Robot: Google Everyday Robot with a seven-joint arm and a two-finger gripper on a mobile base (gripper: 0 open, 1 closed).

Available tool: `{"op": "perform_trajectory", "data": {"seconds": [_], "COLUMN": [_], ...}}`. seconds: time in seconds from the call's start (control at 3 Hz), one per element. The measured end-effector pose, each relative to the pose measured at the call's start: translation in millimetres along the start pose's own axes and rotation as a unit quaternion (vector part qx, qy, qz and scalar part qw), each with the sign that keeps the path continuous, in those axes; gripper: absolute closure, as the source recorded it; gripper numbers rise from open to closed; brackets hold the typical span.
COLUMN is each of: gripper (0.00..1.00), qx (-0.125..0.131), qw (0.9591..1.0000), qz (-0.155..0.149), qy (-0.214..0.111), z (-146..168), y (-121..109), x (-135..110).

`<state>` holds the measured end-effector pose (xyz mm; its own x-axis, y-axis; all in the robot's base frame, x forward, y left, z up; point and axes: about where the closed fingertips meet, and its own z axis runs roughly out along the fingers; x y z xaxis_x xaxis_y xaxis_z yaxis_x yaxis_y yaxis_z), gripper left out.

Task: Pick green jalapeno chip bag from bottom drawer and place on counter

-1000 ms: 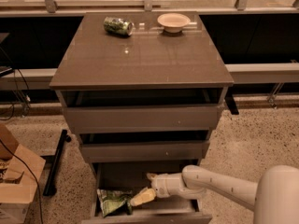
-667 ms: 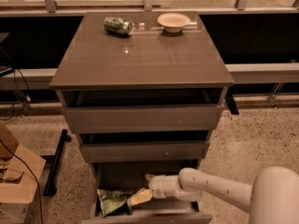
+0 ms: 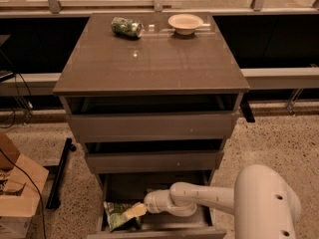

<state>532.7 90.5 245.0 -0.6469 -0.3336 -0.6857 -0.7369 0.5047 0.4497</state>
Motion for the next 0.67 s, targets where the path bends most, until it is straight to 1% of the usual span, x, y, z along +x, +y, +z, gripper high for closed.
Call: {"op": "perform_trajectory", "data": {"seconds": [0.33,0.67], "gripper": [0.00,0.00], "qx": [0.015,0.014], "qw": [0.9997,0.9988], "qz": [0.018,0.043], "qy": [0.010,0.018], "z": [32.2,60.4], "y": [-8.0,-11.2], "x": [11.6,26.6]}}
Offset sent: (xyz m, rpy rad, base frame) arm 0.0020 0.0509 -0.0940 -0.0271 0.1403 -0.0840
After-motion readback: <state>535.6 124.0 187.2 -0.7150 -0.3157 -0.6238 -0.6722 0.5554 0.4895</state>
